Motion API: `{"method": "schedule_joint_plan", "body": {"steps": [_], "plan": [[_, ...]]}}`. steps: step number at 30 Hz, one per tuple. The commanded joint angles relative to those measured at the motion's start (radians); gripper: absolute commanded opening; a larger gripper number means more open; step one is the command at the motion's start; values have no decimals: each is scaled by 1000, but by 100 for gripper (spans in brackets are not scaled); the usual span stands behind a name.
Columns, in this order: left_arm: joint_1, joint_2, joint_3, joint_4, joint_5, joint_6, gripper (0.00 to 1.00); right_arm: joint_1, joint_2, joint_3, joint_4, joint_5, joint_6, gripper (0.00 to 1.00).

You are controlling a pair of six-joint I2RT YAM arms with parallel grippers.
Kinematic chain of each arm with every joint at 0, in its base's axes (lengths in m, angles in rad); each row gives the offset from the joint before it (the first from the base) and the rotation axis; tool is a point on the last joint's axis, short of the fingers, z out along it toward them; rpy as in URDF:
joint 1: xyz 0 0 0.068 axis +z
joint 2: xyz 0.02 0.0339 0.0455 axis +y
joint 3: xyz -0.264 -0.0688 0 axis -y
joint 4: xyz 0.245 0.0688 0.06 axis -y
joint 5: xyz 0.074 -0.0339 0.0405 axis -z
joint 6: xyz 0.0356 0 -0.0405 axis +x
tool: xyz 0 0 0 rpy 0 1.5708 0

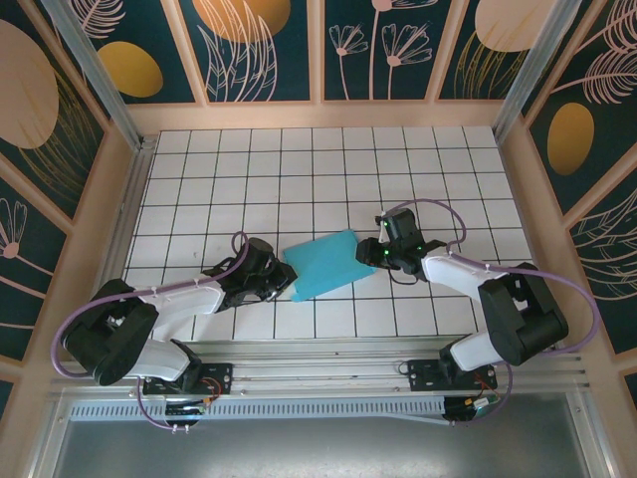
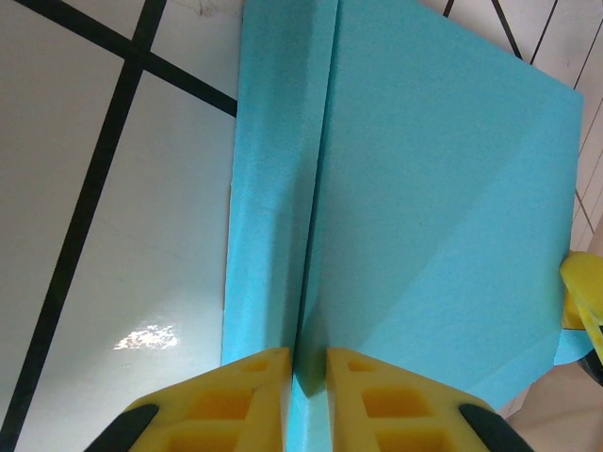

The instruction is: Fold the paper box

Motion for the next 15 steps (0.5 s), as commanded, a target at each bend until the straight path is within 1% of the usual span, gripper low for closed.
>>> {"method": "schedule_joint_plan", "body": {"steps": [1,3,5,7,10,13,15], "plan": [[-6,26,-9,-79,-9,13,17,-4,-34,4,-104,11,-14,39],[-6,25,-11,-77,-8,10,18,-16,-59,19,-130,21,-24,41],[-5,21,-14,-74,-6,10,17,-25,-82,29,-150,27,-33,41],[-6,16,-14,-69,-3,9,18,-28,-93,27,-151,12,-30,37],[-6,9,-8,-73,1,8,18,-28,-70,27,-154,-54,-12,35],[-6,6,-2,-77,0,15,18,-27,-45,32,-162,-83,-6,35],[-6,11,1,-82,-2,24,18,-28,-28,35,-158,-93,-6,33]]}}
